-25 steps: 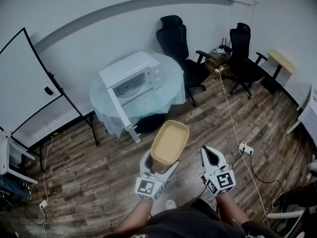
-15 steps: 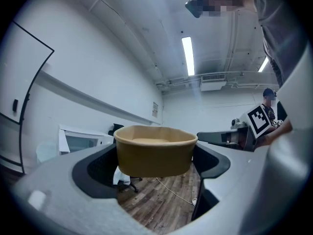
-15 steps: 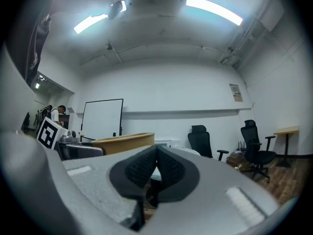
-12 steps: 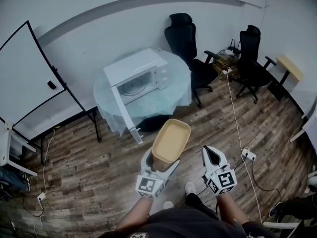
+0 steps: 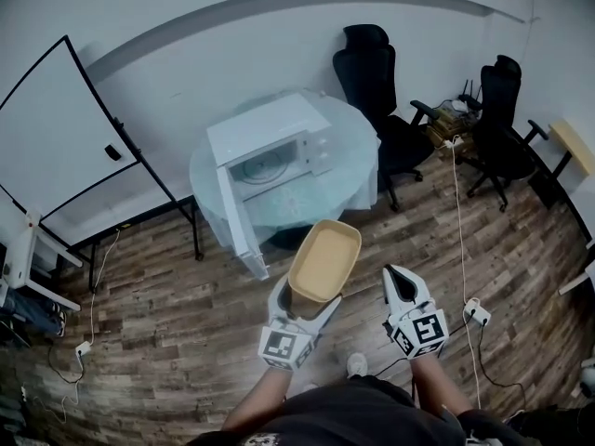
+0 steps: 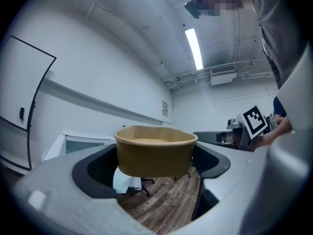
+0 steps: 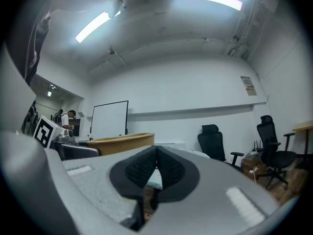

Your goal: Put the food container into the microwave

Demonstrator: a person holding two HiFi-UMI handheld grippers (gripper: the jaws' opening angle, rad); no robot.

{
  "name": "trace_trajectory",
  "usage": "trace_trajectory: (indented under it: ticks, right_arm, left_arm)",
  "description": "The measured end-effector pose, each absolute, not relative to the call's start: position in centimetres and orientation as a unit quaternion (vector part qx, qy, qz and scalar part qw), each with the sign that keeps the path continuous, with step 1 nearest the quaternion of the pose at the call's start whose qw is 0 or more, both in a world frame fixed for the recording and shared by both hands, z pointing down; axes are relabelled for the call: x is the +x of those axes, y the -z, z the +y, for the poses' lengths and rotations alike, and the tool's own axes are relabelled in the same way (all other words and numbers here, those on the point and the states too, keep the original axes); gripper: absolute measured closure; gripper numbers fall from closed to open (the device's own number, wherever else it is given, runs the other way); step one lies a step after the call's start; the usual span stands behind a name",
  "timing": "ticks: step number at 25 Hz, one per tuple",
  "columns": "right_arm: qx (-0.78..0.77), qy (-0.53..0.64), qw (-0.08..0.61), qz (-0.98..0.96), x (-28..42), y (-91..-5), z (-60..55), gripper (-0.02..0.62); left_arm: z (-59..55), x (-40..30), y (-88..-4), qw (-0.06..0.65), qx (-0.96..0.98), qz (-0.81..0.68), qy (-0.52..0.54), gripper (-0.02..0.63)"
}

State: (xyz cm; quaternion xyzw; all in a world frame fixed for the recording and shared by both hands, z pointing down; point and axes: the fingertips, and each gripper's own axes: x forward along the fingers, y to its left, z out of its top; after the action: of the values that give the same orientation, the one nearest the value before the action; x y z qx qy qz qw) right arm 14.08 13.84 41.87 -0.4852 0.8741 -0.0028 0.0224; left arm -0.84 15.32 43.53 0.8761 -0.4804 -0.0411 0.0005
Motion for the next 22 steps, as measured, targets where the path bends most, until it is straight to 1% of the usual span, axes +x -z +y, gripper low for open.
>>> trace_trajectory:
  ticks: [12,22]
  right_arm:
    - [-0.414,0.011,0.03,0.91,16.5,-42.0,7.4,0.594]
    - [-0.375,0.029,0.035,0.926,16.0,-43.0,4.9,0.594]
  left_arm:
    - [11.2,1.6,-43.3,-0.004,0.834,-0.551,0.029,0.118]
    - [10.2,1.1,-44.1,0.013,0.804,-0.593,0.023,0.118]
